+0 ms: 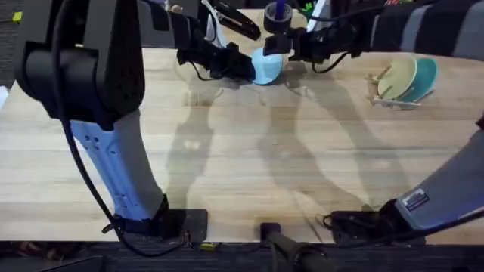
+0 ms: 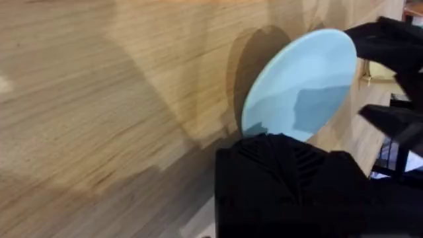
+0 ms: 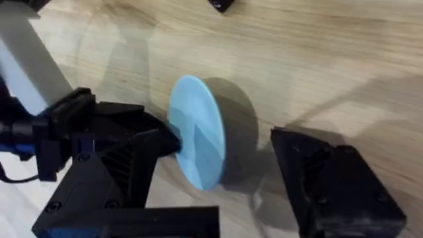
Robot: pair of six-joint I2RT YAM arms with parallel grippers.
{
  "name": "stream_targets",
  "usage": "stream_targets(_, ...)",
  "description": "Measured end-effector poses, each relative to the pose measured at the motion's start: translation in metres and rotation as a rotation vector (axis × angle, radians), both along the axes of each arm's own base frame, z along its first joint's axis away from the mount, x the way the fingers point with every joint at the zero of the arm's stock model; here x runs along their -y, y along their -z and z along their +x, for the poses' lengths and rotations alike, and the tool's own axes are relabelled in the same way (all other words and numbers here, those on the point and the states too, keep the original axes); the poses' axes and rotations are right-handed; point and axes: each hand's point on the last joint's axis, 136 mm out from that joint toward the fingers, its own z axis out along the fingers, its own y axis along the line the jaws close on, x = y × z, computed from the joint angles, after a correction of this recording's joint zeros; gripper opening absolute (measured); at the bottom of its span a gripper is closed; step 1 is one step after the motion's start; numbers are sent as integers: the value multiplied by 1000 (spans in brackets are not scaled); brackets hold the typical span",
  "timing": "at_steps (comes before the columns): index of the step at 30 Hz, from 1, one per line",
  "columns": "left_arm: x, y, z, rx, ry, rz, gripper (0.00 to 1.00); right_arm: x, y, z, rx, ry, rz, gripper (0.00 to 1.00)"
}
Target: Pick up the plates from the table one by one and place each into a slot on the dish rack.
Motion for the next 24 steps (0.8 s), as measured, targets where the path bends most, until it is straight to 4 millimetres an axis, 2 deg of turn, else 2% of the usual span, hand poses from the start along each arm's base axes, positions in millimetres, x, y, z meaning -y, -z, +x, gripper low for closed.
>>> stream_targets(4,0,0,0,0,0,0,39,-12,9,-3,-26,-22,32,989)
stream_targets(10,0,0,0,0,0,0,38,-25,9,-7,-41,-40,59,950)
stream_targets(15,0,0,0,-1,0,1,38,-27,21,-7,-82,-13,79,844)
stream_targets(20,0,0,0,-3,0,1,38,-26,25,-6,-103,6,88,605)
stream_targets(24,0,0,-1,-4,0,2,39,-26,25,-5,-101,12,87,251)
